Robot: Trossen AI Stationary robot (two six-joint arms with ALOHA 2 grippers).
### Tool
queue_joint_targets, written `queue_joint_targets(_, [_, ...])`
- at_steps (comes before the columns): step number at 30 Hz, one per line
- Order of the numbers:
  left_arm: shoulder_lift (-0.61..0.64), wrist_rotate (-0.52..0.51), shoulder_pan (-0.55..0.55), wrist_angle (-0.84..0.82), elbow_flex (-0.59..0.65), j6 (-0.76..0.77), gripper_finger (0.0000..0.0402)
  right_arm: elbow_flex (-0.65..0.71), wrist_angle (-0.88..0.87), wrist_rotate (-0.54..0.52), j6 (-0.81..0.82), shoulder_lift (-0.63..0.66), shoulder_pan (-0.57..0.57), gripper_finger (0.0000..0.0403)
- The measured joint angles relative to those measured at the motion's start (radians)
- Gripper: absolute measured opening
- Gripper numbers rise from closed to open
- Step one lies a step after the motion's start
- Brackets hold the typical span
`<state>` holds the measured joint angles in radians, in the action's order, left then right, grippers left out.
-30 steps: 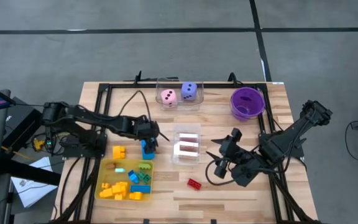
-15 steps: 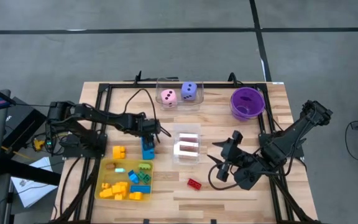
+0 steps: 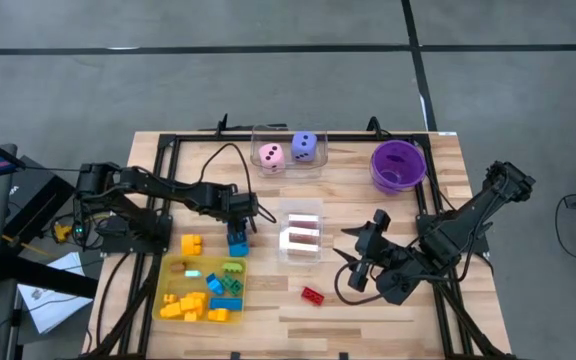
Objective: Pick & Place Toys
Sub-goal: Put the light blue game piece into the yellow bin
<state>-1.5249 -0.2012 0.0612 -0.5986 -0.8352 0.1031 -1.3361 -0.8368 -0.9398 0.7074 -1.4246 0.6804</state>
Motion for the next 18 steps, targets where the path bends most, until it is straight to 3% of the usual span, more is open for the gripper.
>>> queue_joint_targets(18, [0.000,0.053,0.000,-0.008,0.000,-0.021,0.0162,0.000,0.000,0.000,0.000,0.000,0.000,0.0225])
